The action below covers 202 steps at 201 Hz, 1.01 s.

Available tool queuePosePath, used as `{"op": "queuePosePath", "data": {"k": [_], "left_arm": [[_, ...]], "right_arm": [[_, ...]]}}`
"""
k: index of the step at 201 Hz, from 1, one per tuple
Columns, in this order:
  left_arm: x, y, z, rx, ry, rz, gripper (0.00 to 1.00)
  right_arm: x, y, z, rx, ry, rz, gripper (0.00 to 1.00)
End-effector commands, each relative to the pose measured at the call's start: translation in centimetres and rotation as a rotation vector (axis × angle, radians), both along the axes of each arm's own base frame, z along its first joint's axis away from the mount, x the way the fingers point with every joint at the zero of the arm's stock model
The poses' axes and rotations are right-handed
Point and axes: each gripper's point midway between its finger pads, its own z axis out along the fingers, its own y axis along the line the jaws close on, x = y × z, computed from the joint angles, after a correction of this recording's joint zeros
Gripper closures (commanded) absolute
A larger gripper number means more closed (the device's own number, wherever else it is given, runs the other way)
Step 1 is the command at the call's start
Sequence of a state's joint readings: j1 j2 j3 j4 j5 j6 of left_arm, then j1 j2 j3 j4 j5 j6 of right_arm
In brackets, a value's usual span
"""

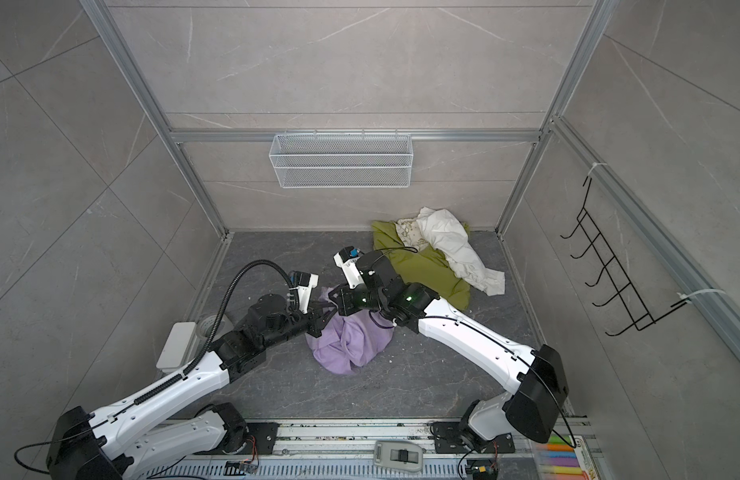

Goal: Pick out a specific cloth from the pile
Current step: 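Lower the lavender shirt onto the table with both grippers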

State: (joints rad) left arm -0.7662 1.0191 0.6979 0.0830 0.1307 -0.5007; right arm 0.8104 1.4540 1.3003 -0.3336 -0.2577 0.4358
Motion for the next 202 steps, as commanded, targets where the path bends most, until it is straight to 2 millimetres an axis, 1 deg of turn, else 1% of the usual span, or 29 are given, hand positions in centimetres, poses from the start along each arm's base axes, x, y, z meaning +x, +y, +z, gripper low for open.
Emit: {"op": "queuePosePath", "data": {"k": [1, 40, 63, 98, 165, 202], "left_arm": [[0.6, -0.3, 1.1, -0.038, -0.050, 0.016, 1.00], [0.9, -0.4, -0.7, -0.010, -0.018, 0.022, 1.00], [1.0, -0.3, -1.3, -0.002, -0.007, 0.028, 1.00], [1.1, -0.2, -2.4, 0.017, 0.007, 0.042, 1.00], [1.2, -0.1, -4.7, 0.046, 0.043, 0.050, 1.00], [1.2, 0.0, -6.1, 0.069, 0.070, 0.054, 1.00]], "right_arm": [[0.5, 0.1, -0.8, 0.032, 0.039, -0.010, 1.00], [1.3, -0.6, -2.0, 0.020, 0.057, -0.032, 1.00], [1.8, -1.2, -3.0, 0.010, 0.069, -0.047, 1.00], [2.4, -2.0, -5.1, -0.017, 0.100, -0.065, 1.00], [3.4, -3.9, -8.4, -0.045, 0.145, -0.112, 1.00], [3.7, -4.5, -9.9, -0.064, 0.161, -0.124, 1.00]]}}
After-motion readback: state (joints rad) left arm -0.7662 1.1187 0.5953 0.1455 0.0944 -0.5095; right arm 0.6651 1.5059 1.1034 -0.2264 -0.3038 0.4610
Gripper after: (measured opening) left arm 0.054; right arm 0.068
